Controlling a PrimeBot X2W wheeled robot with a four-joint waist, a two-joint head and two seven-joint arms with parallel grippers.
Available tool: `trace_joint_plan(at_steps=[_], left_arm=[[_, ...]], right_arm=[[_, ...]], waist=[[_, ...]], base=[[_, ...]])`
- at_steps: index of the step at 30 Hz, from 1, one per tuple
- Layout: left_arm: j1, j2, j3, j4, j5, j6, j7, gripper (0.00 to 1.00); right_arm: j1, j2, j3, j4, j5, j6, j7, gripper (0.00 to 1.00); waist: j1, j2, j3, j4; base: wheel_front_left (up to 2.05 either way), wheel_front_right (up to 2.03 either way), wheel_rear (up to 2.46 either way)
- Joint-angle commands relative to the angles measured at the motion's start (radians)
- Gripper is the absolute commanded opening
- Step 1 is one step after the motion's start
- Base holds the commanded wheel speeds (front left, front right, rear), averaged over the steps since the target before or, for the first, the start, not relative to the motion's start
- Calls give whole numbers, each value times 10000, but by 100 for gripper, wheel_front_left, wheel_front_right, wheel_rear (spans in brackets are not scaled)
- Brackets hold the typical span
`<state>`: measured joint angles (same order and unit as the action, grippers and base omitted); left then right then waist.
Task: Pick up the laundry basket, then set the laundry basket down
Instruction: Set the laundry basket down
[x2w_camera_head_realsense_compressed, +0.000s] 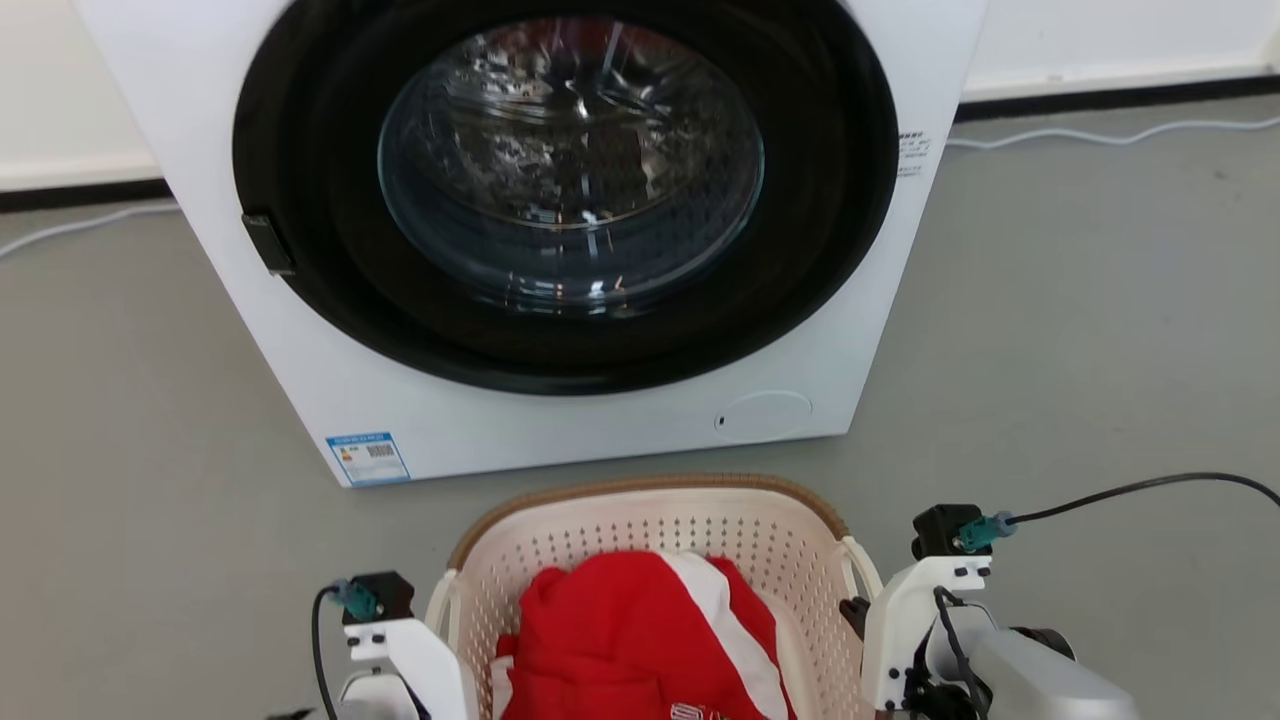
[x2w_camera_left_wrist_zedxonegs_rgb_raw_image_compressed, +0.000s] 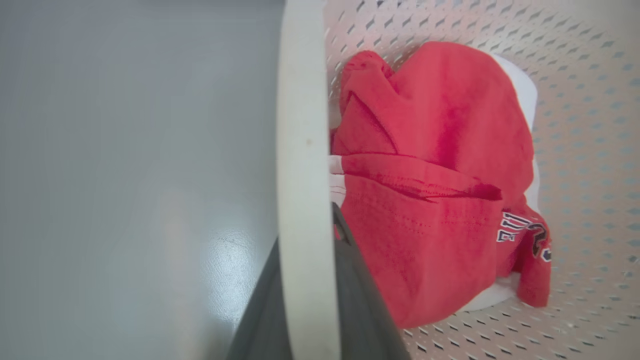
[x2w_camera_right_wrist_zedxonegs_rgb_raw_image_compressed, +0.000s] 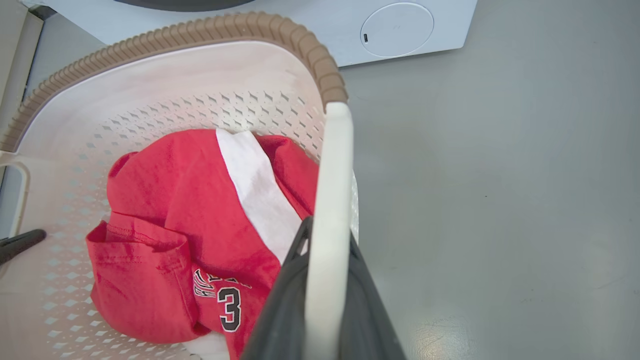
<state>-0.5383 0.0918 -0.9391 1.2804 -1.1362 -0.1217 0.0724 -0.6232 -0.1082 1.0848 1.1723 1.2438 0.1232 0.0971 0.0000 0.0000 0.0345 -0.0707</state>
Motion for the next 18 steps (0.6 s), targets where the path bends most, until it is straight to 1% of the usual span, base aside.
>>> trace_joint_plan(at_steps=[1, 9, 10, 18], left_arm=[[-666, 76, 165, -312, -22, -90, -245, 0], [-1292, 405, 96, -445, 104, -90, -1248, 0], [-1292, 405, 96, -445, 104, -90, -1248, 0], [-1897, 767, -15, -578, 197, -90, -2244, 0]], right_arm=[[-214, 140, 145, -225, -71, 75, -221, 0], [-733, 204, 173, -241, -49, 75, -1154, 0], [-733, 204, 173, -241, -49, 75, -1154, 0], [-1367, 371, 226, -42, -59, 75, -2100, 0]], waist=[[0, 0, 271, 10], [0, 0, 1599, 50], [0, 0, 1599, 50], [0, 0, 3102, -2]], base=[[0, 0, 0], [0, 0, 0], [0, 0, 0], [0, 0, 0]])
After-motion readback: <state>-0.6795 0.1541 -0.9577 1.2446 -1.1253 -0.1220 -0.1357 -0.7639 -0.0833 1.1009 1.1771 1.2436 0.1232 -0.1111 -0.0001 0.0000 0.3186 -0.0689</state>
